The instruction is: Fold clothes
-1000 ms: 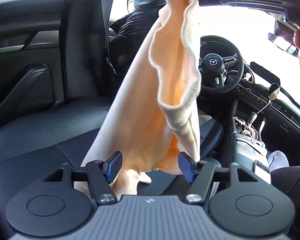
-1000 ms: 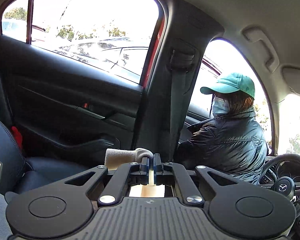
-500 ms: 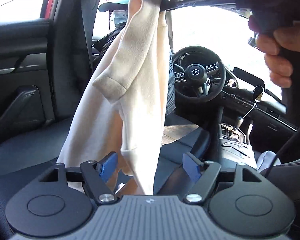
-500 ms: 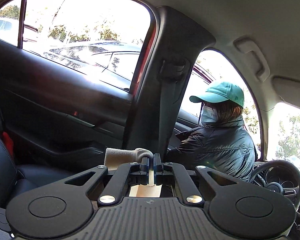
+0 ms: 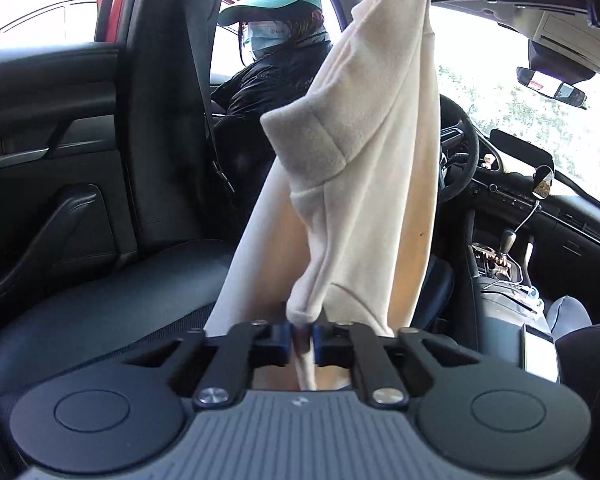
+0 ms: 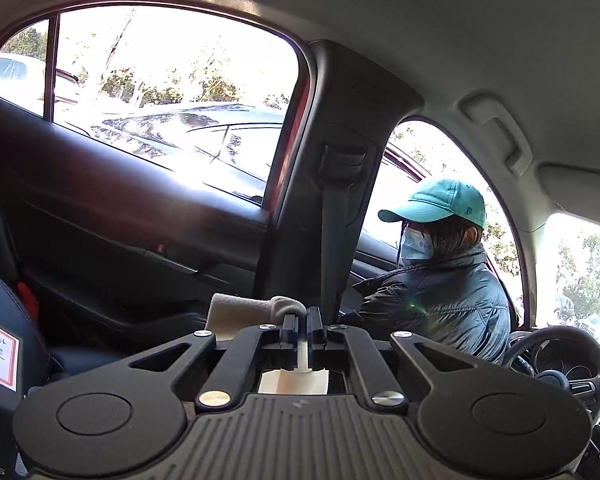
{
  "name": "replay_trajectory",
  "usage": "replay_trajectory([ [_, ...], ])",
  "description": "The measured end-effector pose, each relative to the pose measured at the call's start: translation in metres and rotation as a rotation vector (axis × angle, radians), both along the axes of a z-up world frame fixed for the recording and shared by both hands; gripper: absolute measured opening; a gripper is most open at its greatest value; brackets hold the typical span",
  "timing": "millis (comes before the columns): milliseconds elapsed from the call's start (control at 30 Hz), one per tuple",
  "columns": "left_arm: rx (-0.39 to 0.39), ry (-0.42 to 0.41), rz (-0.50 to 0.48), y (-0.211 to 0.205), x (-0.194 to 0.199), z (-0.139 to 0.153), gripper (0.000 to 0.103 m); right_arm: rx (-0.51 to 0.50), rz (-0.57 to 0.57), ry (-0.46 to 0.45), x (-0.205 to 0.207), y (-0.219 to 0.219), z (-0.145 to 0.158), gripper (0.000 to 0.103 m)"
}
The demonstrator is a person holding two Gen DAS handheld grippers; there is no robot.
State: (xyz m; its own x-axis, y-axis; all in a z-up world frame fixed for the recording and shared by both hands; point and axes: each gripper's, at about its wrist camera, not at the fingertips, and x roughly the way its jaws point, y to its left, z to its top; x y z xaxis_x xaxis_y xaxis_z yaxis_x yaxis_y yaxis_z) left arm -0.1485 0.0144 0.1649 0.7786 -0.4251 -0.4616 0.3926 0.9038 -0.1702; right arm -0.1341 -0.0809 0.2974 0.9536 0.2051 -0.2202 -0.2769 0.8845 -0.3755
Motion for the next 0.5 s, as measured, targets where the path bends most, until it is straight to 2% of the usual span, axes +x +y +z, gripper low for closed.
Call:
replay_trajectory([
  [67, 0.034, -0.017, 0.026, 0.002, 0.005, 0.000, 0.002, 0.012, -0.020, 0.013, 0.011, -0.005, -0.004, 0.004],
  [167, 0.047, 0.007, 0.093, 0.010, 0.021, 0.004, 0.002, 0.029, -0.051, 0.032, 0.026, -0.012, -0.010, 0.004],
  [300, 0.081, -0.008, 0.181, 0.020, 0.040, 0.022, 0.002, 0.052, -0.092, 0.058, 0.047, -0.021, -0.019, 0.004],
  [400, 0.066, -0.064, 0.254, 0.033, 0.055, 0.062, 0.002, 0.105, -0.118, 0.014, 0.056, -0.030, -0.009, 0.004],
  [500, 0.088, -0.156, 0.284, 0.041, 0.046, 0.094, 0.002, 0.168, -0.121, -0.033, 0.047, -0.040, 0.002, 0.004],
])
